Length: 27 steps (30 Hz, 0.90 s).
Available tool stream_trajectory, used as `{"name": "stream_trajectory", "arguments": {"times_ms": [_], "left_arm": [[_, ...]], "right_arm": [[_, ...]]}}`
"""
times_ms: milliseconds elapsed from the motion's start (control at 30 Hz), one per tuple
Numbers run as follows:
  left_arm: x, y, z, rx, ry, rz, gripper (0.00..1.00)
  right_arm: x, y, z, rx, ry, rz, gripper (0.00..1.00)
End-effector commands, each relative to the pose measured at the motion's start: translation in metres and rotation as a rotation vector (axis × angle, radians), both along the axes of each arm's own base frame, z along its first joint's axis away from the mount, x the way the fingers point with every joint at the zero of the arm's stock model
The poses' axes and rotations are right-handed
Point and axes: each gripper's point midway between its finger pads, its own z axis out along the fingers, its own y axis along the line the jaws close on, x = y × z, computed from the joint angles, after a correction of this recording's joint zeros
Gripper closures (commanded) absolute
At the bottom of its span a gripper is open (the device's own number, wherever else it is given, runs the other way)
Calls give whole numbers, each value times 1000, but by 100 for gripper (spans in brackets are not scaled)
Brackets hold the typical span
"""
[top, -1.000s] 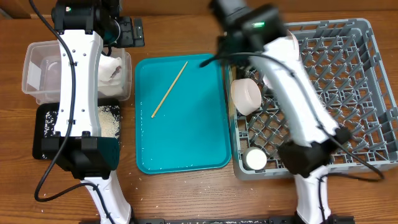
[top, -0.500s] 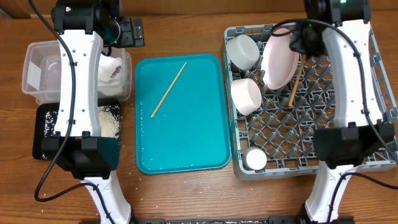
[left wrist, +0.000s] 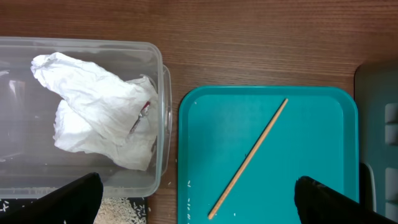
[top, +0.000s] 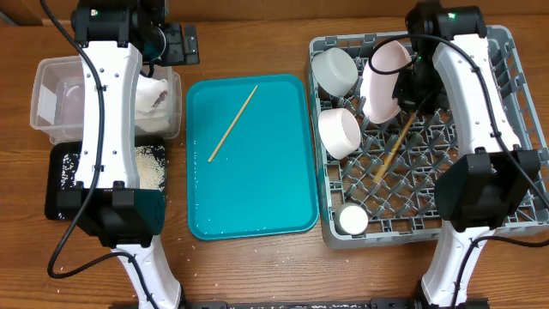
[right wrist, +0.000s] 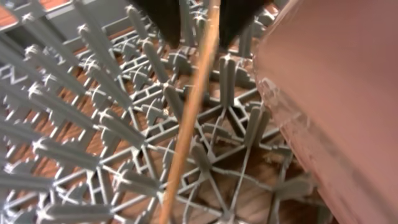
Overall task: Sort waste into correct bins and load items into the dishwasher
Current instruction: 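Carry the chopstick into the rack and release it, then return the right gripper to the remaining chopstick and grasp it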
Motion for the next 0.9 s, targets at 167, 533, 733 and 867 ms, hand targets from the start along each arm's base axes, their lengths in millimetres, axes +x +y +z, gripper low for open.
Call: {"name": "stream_trajectory", "arguments": {"times_ms": [167,533,733,867], "left_arm": [[-2,1,22,8,-55,6,0],[-2,0,22,8,-55,5,0],[-2,0,22,8,-55,5,0],[-2,1,22,8,-55,6,0]], "right_arm": [[4,9,8,42,-29,8,59],[54,147,90,314,-429,244,58],[63,271,61,352,-535,323,47],[63,318,16,353,-514,330,47]]}}
